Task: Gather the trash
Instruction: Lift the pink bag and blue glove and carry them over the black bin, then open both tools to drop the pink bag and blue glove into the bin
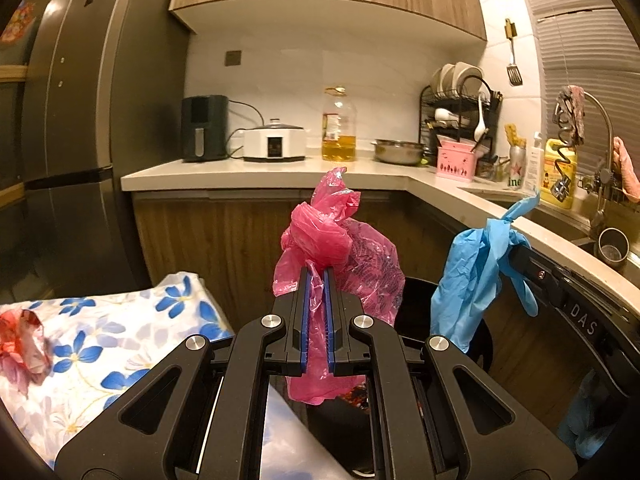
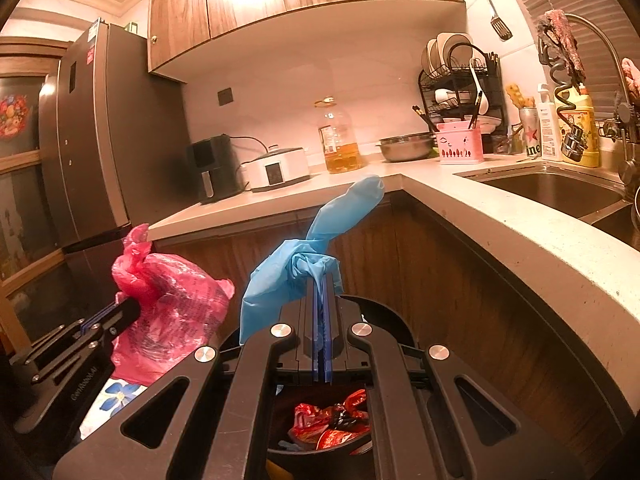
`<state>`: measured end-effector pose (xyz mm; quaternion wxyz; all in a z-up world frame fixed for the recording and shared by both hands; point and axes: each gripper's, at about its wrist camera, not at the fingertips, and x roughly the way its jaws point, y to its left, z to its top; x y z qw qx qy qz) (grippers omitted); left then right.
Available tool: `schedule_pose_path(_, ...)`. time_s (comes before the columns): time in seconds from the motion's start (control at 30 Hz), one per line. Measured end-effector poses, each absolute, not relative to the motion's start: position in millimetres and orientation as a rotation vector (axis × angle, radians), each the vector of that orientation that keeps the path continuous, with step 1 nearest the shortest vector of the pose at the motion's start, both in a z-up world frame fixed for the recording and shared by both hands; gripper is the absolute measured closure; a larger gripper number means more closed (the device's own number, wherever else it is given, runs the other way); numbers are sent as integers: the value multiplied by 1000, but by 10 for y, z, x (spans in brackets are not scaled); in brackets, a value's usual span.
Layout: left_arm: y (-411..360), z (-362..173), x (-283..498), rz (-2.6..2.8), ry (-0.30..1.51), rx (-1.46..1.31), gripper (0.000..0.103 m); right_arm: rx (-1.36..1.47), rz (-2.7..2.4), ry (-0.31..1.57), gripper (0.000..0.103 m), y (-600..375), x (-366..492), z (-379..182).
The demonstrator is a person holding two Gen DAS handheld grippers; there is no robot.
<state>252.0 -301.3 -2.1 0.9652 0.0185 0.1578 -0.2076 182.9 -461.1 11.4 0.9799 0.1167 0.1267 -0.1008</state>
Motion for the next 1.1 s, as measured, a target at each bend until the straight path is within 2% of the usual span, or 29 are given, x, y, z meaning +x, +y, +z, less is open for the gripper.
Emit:
schedule_pose_path(0.77, -3282, -237, 2800, -490, 399, 33, 97, 242, -202, 300, 99, -4703, 2047, 8)
schedule_pose_path(0.87, -3286, -275, 2815, -497, 408, 32, 97, 247, -202, 305, 85, -4728, 2063, -5)
schedule_pose_path(0.93, -3304, -298, 2824, -500, 417, 41, 96, 254, -204, 302, 70, -4744, 2058, -18)
schedule_pose_path(1.03, -3315, -347, 2849, -498, 436, 51, 90, 261, -206, 307, 69, -4764, 2057, -30)
schedule_pose_path(1.1, -3315, -371, 2867, -495, 449, 47, 80, 265, -209, 309, 69, -4779, 2049, -37)
